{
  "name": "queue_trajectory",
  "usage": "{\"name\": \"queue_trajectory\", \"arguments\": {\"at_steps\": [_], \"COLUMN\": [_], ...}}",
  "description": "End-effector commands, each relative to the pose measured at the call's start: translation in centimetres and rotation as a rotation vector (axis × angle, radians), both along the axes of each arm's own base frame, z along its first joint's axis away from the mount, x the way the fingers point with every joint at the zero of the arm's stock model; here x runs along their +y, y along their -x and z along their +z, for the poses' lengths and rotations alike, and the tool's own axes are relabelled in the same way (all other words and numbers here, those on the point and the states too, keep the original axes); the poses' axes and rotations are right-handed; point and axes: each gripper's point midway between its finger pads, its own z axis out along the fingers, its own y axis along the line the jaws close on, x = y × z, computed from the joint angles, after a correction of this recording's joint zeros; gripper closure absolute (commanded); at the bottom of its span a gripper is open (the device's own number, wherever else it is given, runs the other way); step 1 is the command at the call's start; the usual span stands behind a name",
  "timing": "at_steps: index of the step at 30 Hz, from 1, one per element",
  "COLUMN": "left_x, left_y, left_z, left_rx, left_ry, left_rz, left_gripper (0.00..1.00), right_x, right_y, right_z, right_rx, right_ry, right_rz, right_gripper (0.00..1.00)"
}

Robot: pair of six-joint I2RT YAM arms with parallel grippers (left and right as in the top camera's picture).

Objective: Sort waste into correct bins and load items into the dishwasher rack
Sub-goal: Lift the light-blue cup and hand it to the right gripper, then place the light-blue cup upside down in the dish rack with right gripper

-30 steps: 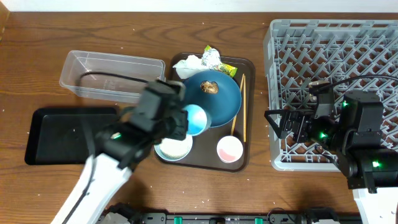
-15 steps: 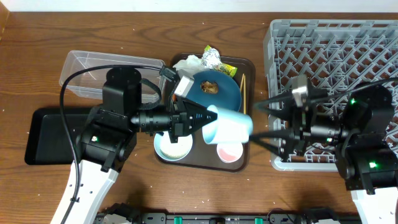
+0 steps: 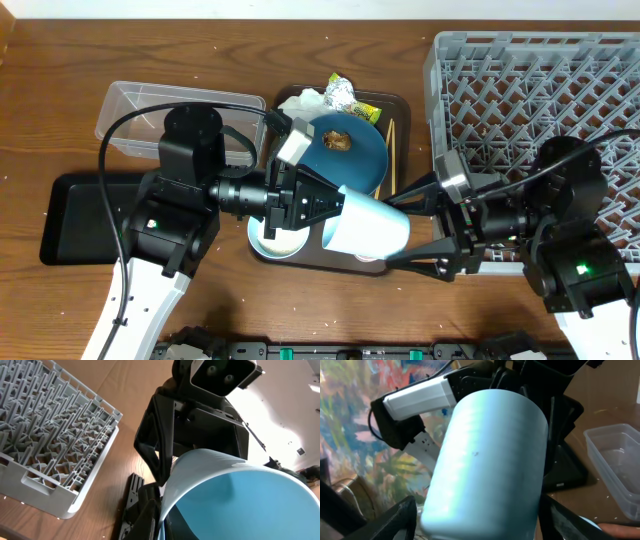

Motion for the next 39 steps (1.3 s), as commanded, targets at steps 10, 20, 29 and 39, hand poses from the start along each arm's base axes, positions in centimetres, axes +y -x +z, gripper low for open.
{"name": "queue_trajectory", "arguments": {"at_steps": [10,20,29,39], "left_x": [-0.4,1.5,3.3,3.3], "left_y": [-1.3,-2.6,-3.3,-3.1], "left_z": [-0.3,0.3,1.1,0.8], "left_rx": [-0.006,0.035,0.004,0.029], "left_ry": [-0.025,-0.019,-0.009,-0.016], "left_rz": [0.060,0.147,0.224,0.224], "left_gripper": [0.63,0.02,0.02,0.02], "right_x": [1.6,-6.2,-19.2,-28.9], "right_y": [-1.0,-9.2,-11.1,-9.9], "right_z": [-0.4,-6.3,-9.8,-14.7], "right_rx": [-0.013,0.115,0.348,0.743], "right_ry": [0.053,0.366,0.521,0.582], "right_rz": [-0.102,-0.862,-1.534,-1.917], "right_gripper": [0.50,0.56,0.55,0.57]}}
